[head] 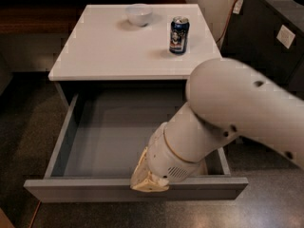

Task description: Close top drawer

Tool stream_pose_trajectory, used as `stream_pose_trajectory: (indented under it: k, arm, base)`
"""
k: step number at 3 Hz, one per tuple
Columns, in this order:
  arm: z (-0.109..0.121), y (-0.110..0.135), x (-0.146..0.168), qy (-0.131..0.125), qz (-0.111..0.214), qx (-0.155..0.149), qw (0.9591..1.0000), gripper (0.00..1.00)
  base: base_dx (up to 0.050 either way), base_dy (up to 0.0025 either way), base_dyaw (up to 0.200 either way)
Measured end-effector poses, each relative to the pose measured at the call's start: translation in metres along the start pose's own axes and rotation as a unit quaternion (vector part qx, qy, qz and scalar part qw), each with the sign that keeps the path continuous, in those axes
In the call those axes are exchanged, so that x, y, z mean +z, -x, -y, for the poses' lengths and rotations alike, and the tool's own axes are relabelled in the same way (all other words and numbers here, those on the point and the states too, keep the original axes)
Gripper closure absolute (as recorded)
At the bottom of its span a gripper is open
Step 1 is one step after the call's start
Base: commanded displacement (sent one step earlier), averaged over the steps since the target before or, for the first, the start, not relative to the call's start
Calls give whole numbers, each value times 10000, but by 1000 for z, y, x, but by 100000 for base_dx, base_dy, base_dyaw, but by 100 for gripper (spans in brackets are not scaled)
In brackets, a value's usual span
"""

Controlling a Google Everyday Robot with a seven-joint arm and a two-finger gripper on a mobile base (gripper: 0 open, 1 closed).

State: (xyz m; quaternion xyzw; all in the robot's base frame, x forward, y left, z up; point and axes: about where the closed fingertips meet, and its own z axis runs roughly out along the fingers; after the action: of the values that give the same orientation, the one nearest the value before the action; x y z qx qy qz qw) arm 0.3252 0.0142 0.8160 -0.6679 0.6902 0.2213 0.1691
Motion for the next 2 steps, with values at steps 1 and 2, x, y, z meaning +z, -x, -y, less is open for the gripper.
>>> stream_pose_trajectory:
  k: [1, 2]
  arm:
    - [7, -14, 40, -131, -426, 96, 9990, 100]
    - [-3, -29, 94, -168, -962, 151, 9951, 100]
  base:
    - [0, 0, 0]
    - [0, 0, 0]
